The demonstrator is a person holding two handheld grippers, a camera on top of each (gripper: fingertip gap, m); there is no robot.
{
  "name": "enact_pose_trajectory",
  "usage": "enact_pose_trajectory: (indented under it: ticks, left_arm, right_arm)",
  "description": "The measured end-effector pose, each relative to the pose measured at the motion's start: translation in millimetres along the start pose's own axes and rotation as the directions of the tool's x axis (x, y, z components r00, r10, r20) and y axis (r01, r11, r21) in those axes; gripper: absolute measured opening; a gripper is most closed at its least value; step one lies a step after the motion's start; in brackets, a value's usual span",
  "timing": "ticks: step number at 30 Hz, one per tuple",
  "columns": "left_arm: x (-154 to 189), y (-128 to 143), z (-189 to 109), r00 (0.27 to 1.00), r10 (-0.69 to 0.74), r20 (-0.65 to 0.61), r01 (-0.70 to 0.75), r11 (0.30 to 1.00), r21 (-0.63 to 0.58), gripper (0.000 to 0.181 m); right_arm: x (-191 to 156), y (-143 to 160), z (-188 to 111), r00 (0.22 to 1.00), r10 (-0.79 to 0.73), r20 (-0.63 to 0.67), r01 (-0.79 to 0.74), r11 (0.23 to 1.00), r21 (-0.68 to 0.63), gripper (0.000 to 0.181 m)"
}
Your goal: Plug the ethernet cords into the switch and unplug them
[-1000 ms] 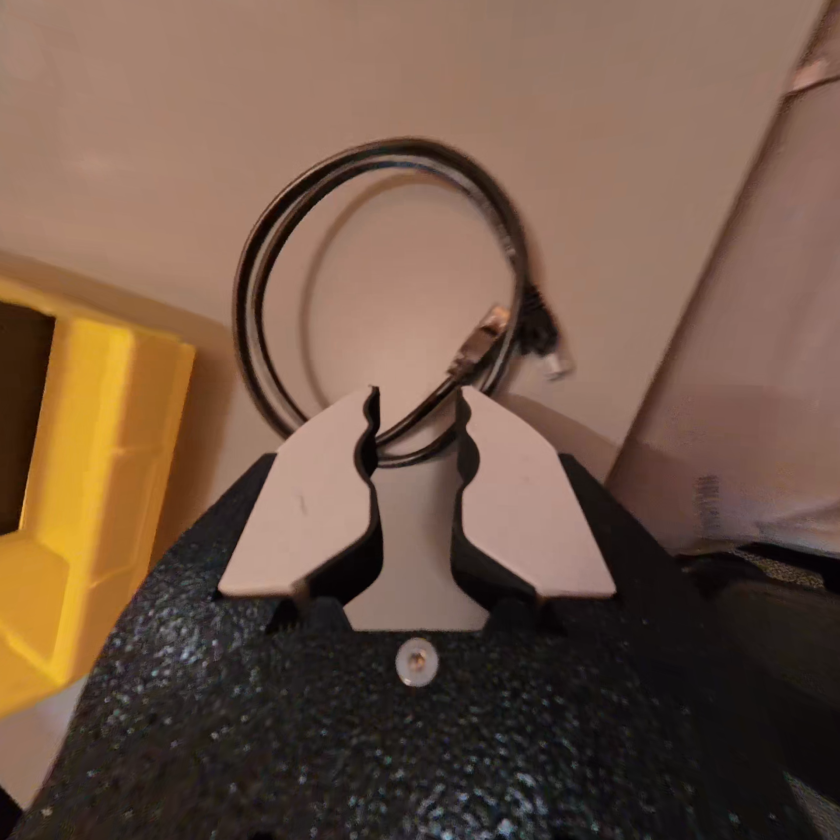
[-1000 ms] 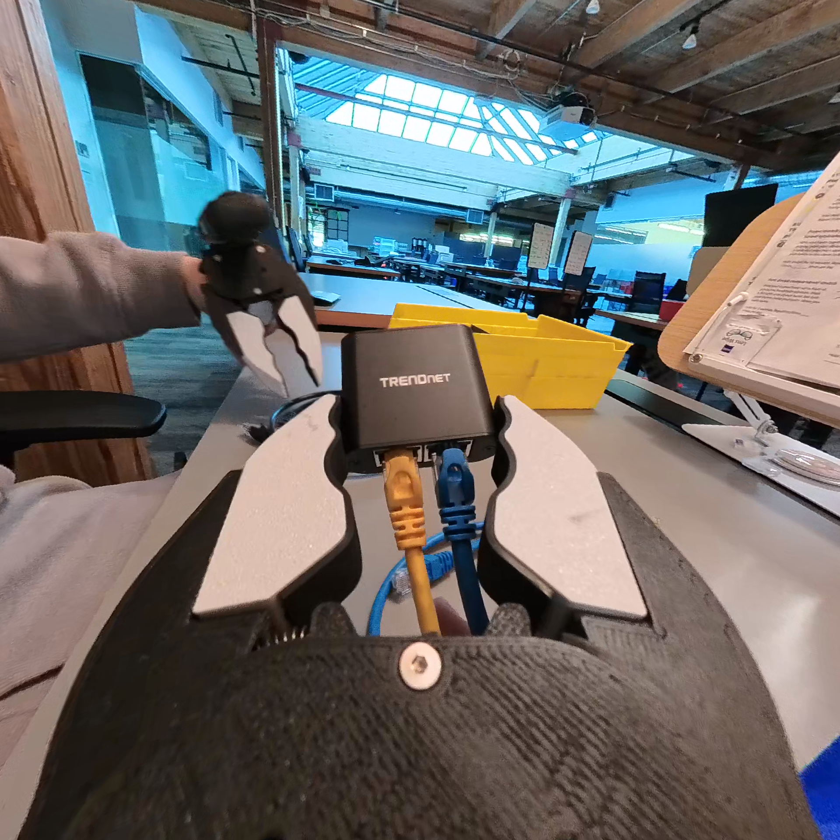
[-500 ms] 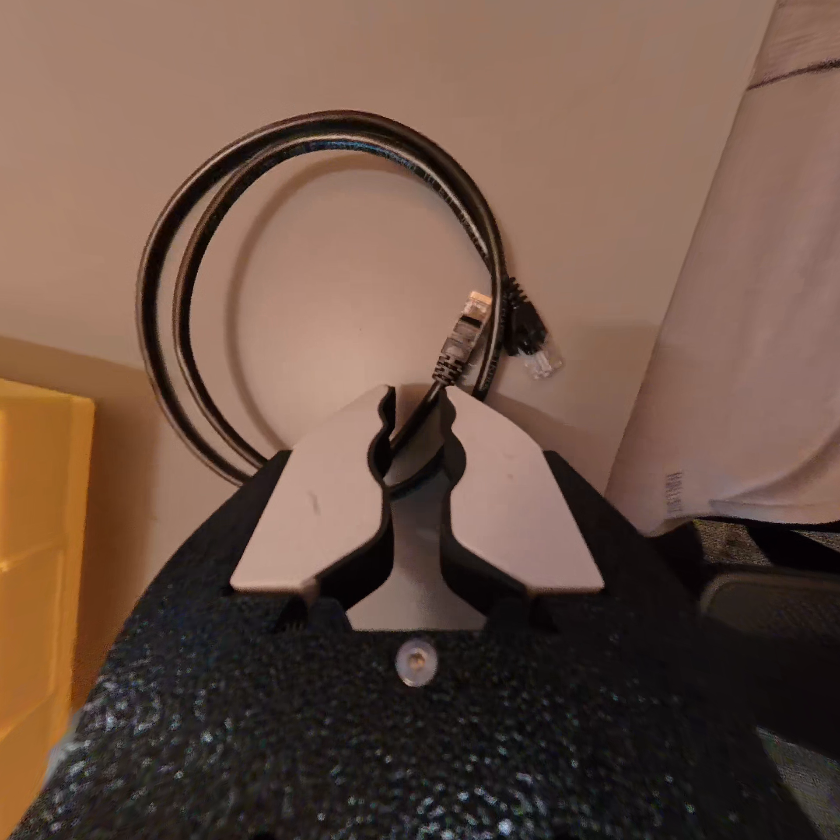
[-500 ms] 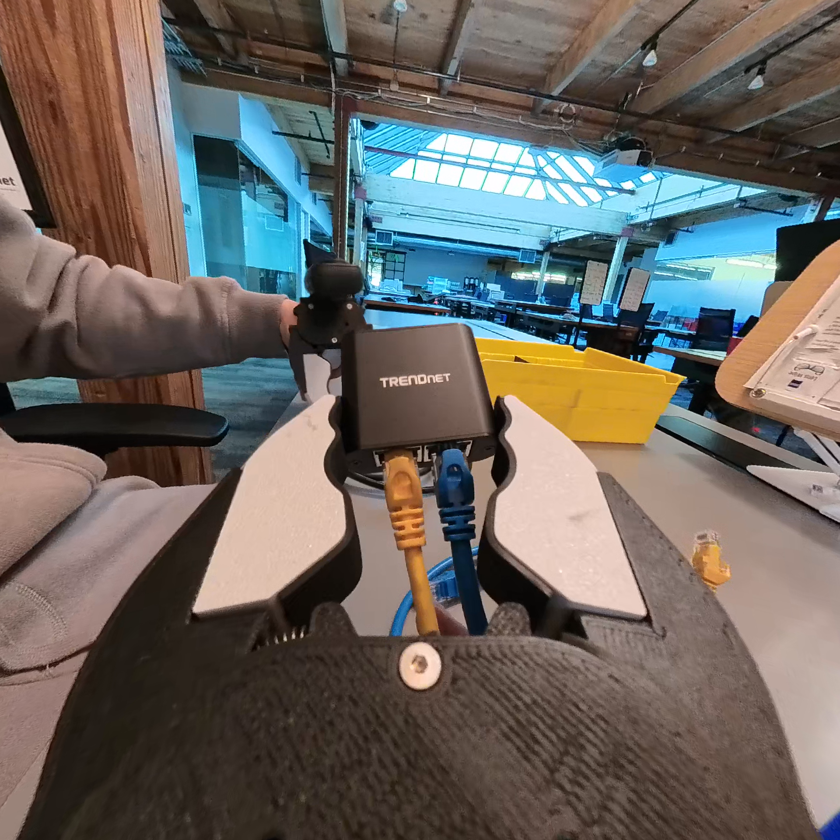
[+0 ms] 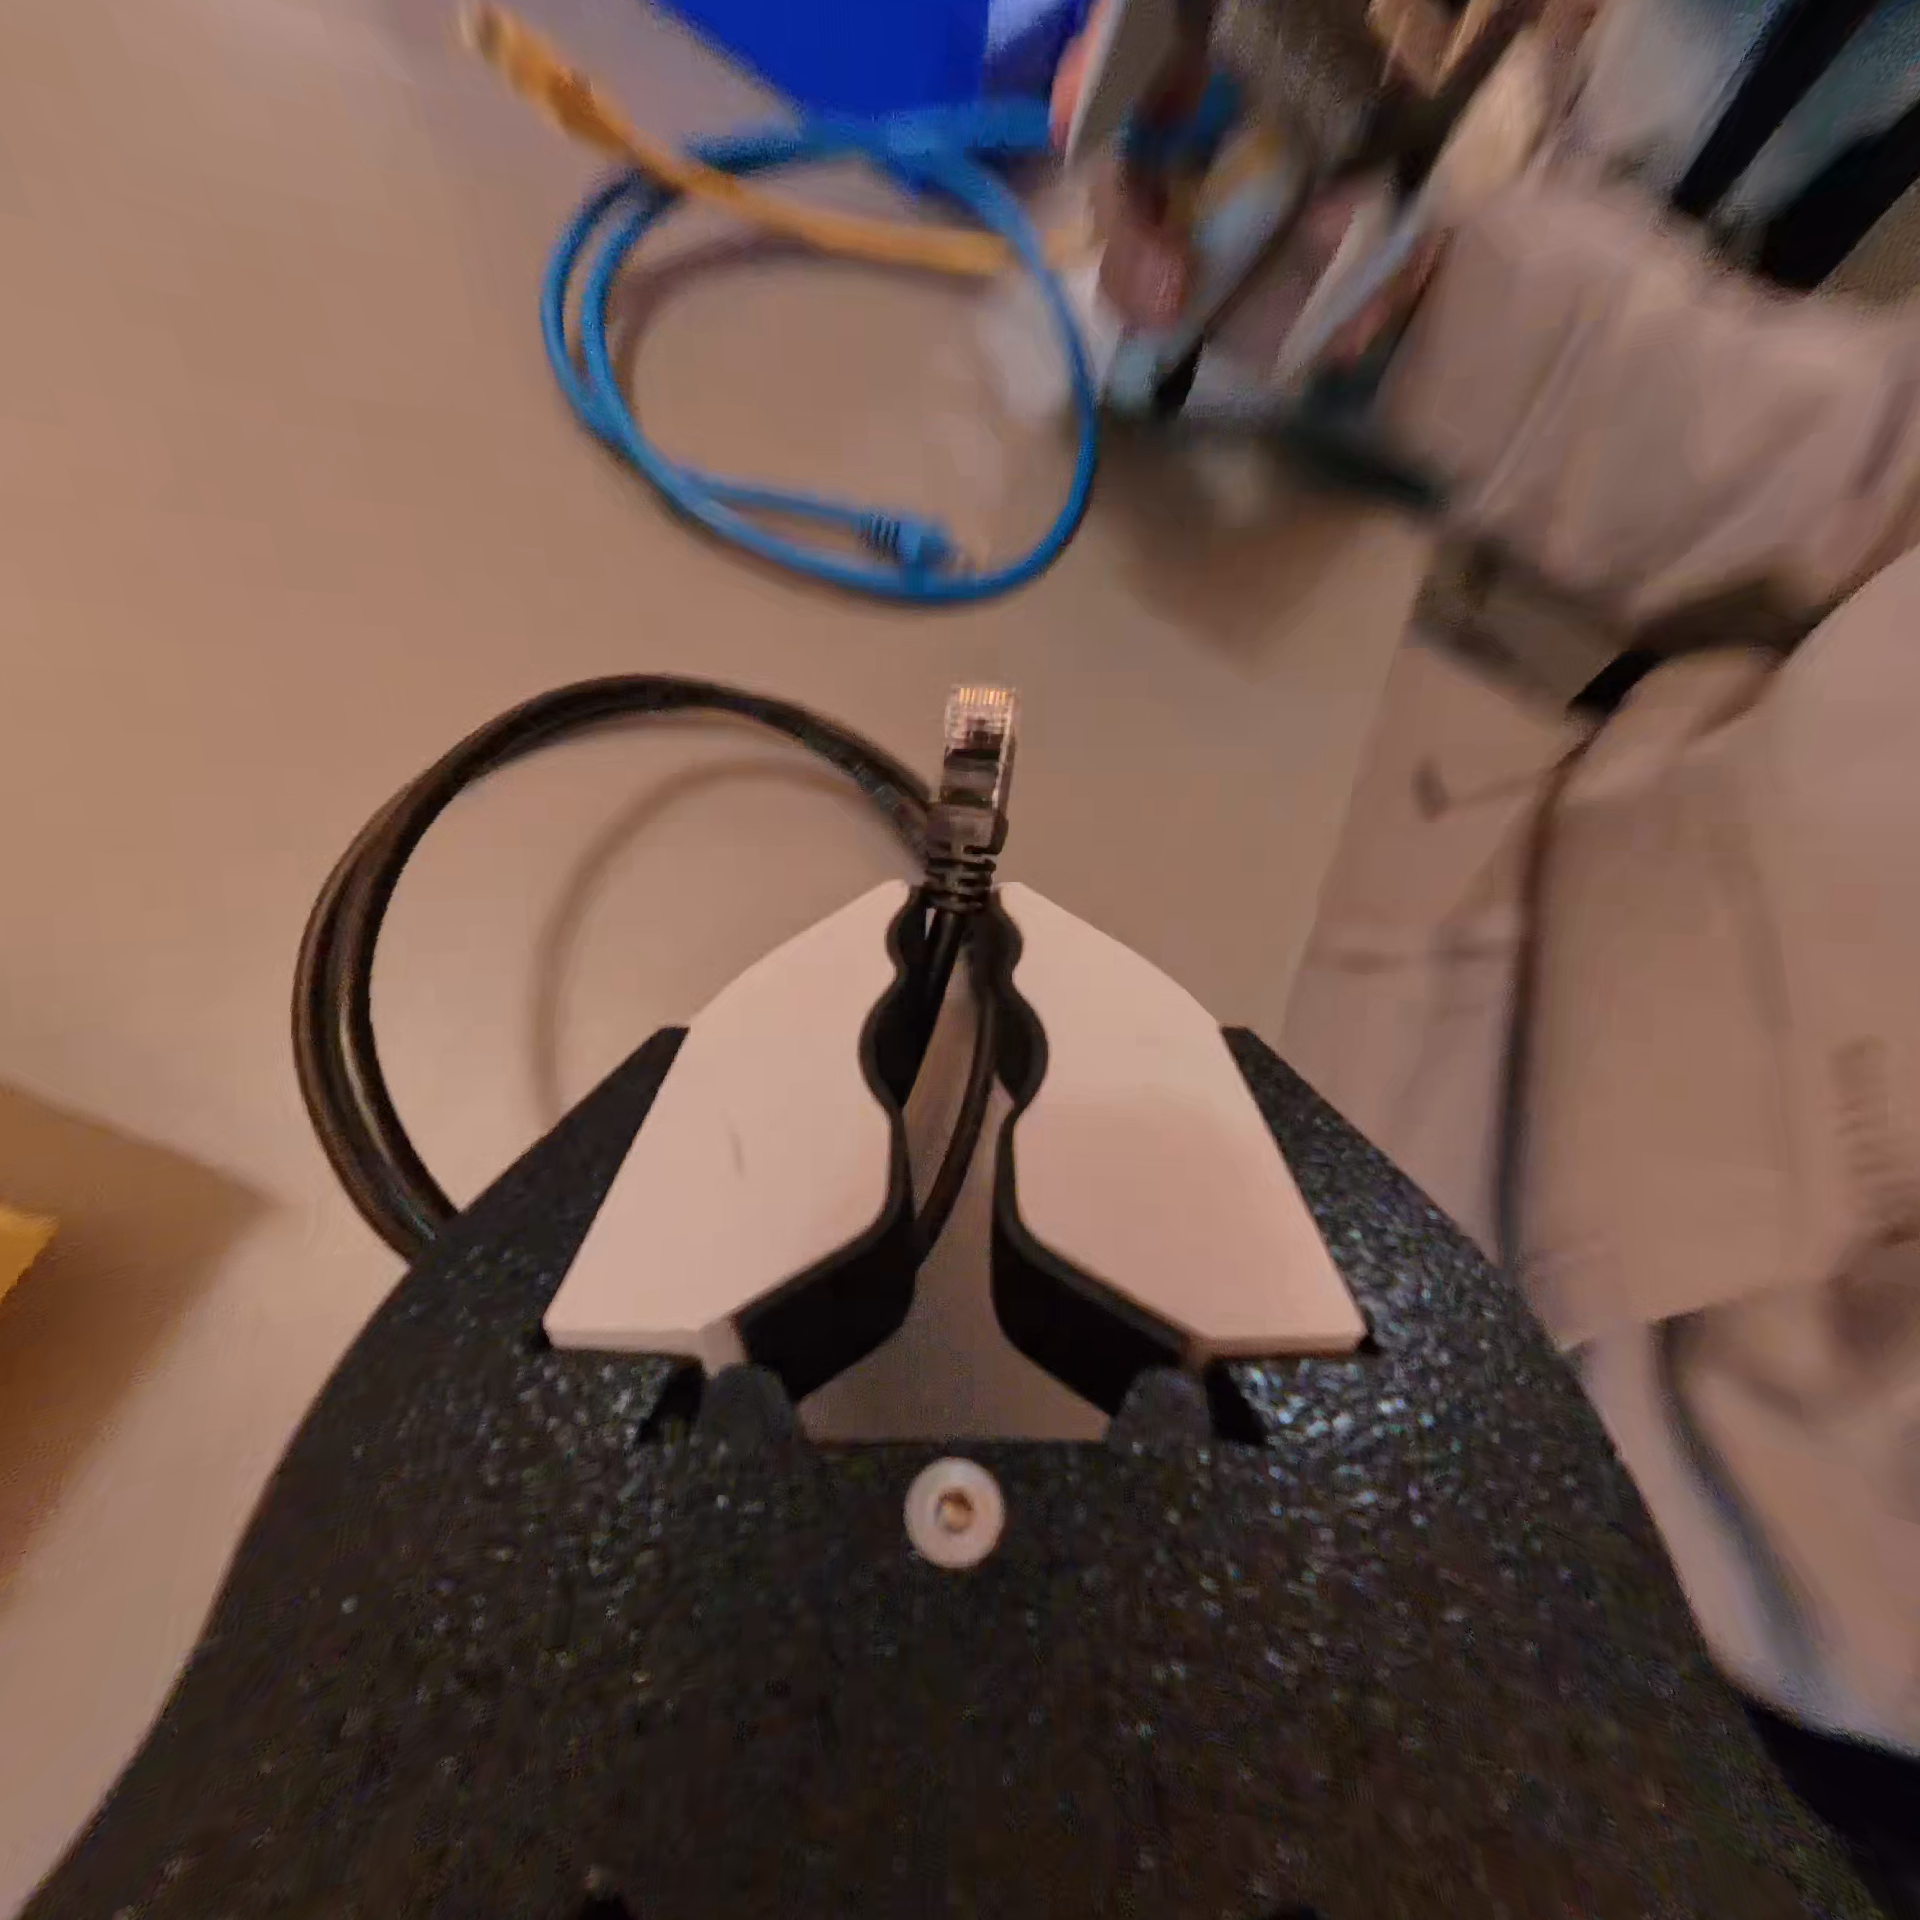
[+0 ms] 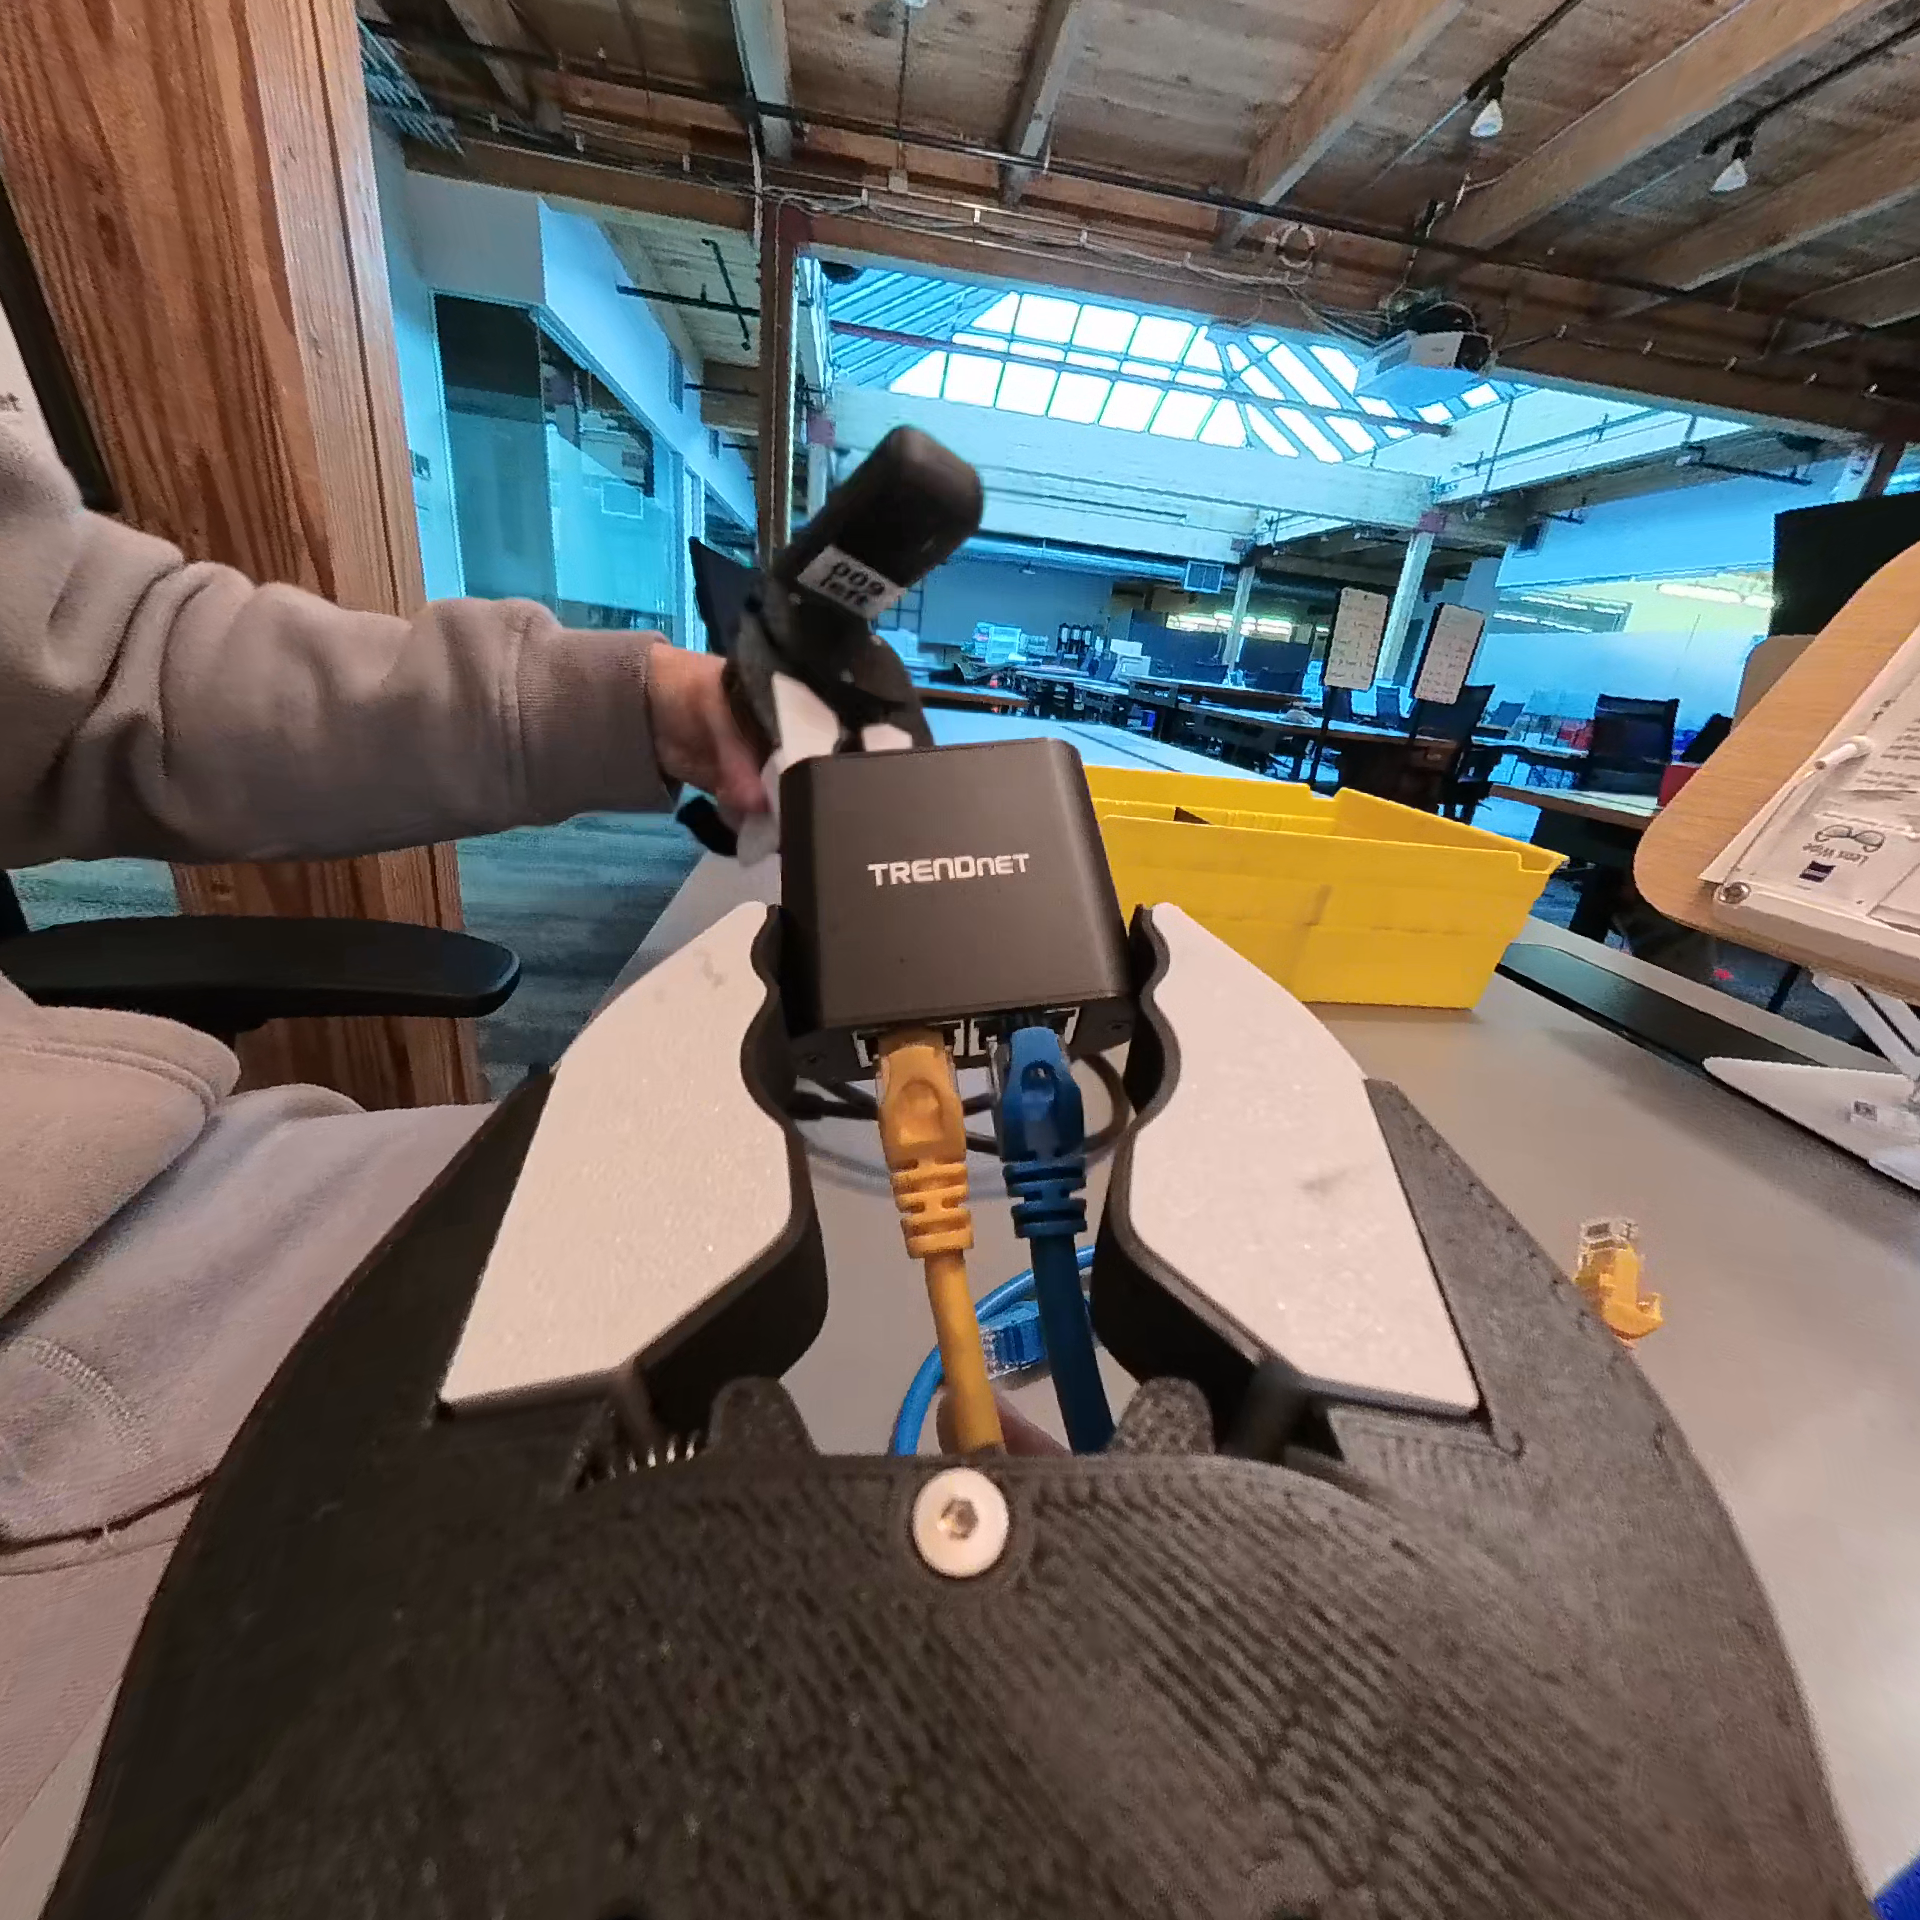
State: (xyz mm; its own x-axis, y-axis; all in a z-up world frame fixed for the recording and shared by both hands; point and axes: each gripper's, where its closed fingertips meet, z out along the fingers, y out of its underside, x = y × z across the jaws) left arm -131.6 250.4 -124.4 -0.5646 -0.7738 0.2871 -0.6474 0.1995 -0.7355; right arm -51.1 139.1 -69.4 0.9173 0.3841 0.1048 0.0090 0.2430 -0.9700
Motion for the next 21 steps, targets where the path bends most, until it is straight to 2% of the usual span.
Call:
enact_pose_trajectory:
  ticks: [3,6,7,9,12,13,15,16,18,21]
  left_arm:
    - [19.7,-51.0,-13.0,0.953,-0.187,-0.236,0.232,0.956,0.180,0.010]
    - [34.2,-105.3,-39.8,0.766,-0.275,-0.581,0.520,0.797,0.308,0.010]
    - [28.9,-114.7,-46.0,0.695,-0.290,-0.658,0.603,0.733,0.315,0.010]
    - [0.4,-108.0,-36.6,0.603,-0.405,-0.687,0.728,0.631,0.268,0.010]
    - [-49.9,-72.4,-16.9,0.546,-0.586,-0.599,0.828,0.488,0.277,0.010]
    - [-63.6,-58.9,-14.5,0.553,-0.628,-0.548,0.831,0.466,0.305,0.010]
    - [-84.9,-30.3,-12.9,0.584,-0.704,-0.404,0.810,0.469,0.353,0.008]
    - [-91.7,-18.2,-13.4,0.610,-0.726,-0.318,0.784,0.493,0.377,0.008]
    - [-95.1,1.3,-13.0,0.686,-0.714,-0.139,0.705,0.605,0.370,0.020]
    - [-97.6,25.6,-13.5,0.779,-0.609,0.148,0.566,0.786,0.249,0.038]
  right_arm:
    - [0.8,-2.2,-1.9,1.000,0.008,0.000,-0.008,1.000,0.019,0.062]
    - [2.4,-7.9,-6.9,1.000,0.012,-0.010,-0.011,0.998,0.067,0.063]
    - [2.1,-10.4,-9.0,1.000,0.012,-0.006,-0.011,0.996,0.088,0.063]
    - [2.8,-14.0,-12.8,1.000,0.022,-0.002,-0.022,0.992,0.121,0.063]
    - [4.0,-14.1,-13.0,1.000,0.023,-0.013,-0.021,0.992,0.122,0.063]
    - [3.6,-13.3,-12.2,1.000,0.019,-0.013,-0.017,0.993,0.115,0.063]
    - [2.7,-12.2,-11.1,1.000,0.012,-0.012,-0.010,0.994,0.105,0.063]
    - [2.4,-12.2,-11.0,1.000,0.012,-0.009,-0.011,0.994,0.104,0.063]
    - [3.5,-12.1,-11.1,1.000,0.021,-0.009,-0.020,0.994,0.105,0.063]
    - [3.9,-11.4,-10.4,1.000,0.029,-0.005,-0.029,0.995,0.099,0.063]
